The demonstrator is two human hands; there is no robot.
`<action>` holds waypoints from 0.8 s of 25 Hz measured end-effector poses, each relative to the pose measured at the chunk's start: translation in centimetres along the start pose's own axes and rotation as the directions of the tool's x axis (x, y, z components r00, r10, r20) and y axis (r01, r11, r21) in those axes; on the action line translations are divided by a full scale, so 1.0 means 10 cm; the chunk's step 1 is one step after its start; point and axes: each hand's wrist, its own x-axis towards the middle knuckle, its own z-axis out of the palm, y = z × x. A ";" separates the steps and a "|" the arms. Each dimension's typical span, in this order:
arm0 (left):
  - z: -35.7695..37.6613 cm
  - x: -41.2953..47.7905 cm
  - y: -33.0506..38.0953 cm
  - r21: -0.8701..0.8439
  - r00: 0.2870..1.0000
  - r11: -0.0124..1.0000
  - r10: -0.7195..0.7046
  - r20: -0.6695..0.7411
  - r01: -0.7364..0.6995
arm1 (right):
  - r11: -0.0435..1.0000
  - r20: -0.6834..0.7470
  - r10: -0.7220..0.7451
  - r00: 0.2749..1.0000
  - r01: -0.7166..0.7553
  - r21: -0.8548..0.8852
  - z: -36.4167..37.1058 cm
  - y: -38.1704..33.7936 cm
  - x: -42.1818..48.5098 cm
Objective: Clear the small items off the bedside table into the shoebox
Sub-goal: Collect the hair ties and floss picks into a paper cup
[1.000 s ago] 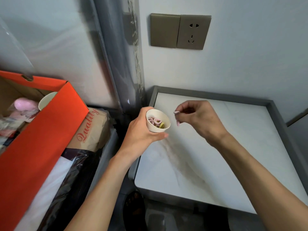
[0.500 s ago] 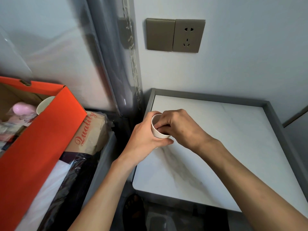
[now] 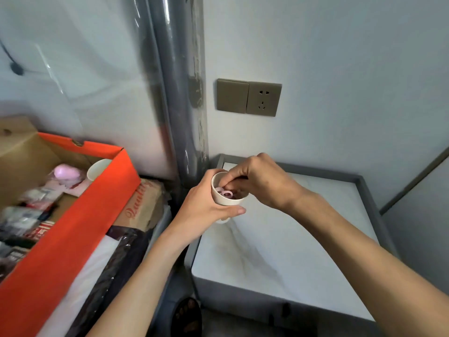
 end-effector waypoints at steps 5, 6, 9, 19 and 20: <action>-0.29 -0.31 0.38 0.015 0.999 0.999 0.030 -0.045 -0.029 | 0.994 0.098 -0.097 0.990 0.101 -0.035 -0.19 -0.49 -0.03; -0.35 -0.39 0.45 0.010 0.998 1.000 0.029 -0.056 -0.029 | 0.994 0.095 -0.102 0.990 0.105 -0.028 -0.21 -0.61 -0.03; -0.59 -0.60 0.63 0.025 0.993 0.998 0.052 -0.106 -0.050 | 0.995 -0.059 -0.080 0.995 0.083 0.053 -0.26 -0.93 0.01; -1.50 -1.05 0.78 -0.069 0.967 0.997 0.014 -0.253 -0.033 | 0.984 -0.042 0.164 0.986 -0.161 0.083 0.12 -1.64 0.48; -1.63 -1.06 0.80 -0.051 0.958 0.999 -0.016 -0.286 0.002 | 0.984 -0.074 0.166 0.983 -0.161 0.077 0.16 -1.71 0.59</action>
